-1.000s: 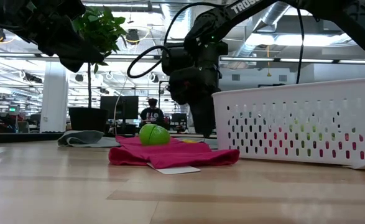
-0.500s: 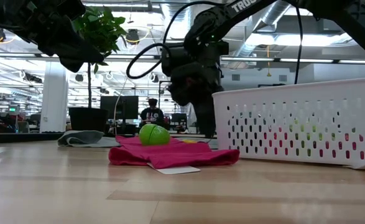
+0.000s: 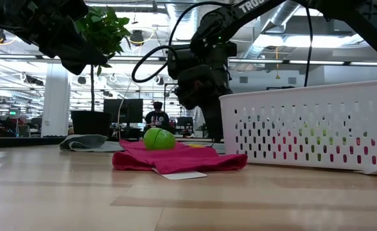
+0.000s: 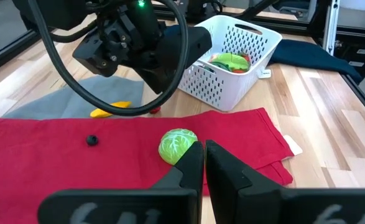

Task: Pick and placing Produce into tupperware
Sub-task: Put the cherry into the white bin

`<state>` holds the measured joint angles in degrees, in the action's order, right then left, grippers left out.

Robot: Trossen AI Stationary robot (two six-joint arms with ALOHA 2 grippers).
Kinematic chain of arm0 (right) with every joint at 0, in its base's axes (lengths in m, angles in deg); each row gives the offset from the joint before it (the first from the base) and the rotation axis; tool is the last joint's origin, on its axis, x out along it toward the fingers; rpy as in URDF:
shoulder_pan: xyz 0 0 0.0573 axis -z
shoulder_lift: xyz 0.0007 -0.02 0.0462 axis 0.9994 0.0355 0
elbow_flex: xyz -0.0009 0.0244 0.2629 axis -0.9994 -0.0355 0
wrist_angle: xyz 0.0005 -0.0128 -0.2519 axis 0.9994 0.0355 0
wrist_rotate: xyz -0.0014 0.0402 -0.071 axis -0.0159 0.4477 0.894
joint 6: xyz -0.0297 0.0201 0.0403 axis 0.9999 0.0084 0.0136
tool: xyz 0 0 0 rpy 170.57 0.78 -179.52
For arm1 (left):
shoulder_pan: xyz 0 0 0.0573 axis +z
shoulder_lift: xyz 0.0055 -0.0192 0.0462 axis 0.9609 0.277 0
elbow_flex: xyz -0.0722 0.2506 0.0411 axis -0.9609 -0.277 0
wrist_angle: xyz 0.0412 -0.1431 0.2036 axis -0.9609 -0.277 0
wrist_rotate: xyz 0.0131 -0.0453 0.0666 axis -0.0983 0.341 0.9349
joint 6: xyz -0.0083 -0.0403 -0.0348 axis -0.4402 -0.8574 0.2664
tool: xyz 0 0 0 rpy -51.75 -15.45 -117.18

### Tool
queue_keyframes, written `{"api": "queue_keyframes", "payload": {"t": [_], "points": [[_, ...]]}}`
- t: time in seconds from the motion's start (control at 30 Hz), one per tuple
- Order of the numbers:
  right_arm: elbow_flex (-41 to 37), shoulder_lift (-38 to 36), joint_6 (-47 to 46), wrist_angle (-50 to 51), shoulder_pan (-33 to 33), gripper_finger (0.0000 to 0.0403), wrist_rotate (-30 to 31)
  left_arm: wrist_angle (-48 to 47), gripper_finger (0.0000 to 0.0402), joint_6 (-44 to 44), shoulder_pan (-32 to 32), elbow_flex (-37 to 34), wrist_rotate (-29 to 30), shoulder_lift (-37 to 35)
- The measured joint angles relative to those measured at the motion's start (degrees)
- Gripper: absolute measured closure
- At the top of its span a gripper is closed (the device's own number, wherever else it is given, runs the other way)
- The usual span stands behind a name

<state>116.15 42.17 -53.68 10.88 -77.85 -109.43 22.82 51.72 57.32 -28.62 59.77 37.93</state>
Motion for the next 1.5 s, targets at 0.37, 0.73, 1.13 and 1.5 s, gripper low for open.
{"api": "queue_keyframes", "payload": {"t": [0.37, 0.73, 1.13, 1.5], "points": [[0.0, 0.0, 1.4, 0.7, -0.5, 0.0388, 0.2, 0.0, 0.0395, 0.0, 0.0, 0.0, 0.0, 0.0], [4.7, -0.4, 1.3, 3.7, -1.4, 0.0388, 8.1, 0.3, 0.0395, 0.0, 0.0, 0.0, 0.1, 0.0], [15.7, -1.6, -4.3, 19.7, -11.4, 0.0388, 21.5, 3.6, 0.0395, 1.6, 0.0, 0.0, 0.3, 0.0], [15.9, -4.7, -22.3, 26.4, -22.8, 0.0388, 27.0, 4.4, 0.0395, 2.3, 0.0, 0.0, 3.7, 0.0]]}}
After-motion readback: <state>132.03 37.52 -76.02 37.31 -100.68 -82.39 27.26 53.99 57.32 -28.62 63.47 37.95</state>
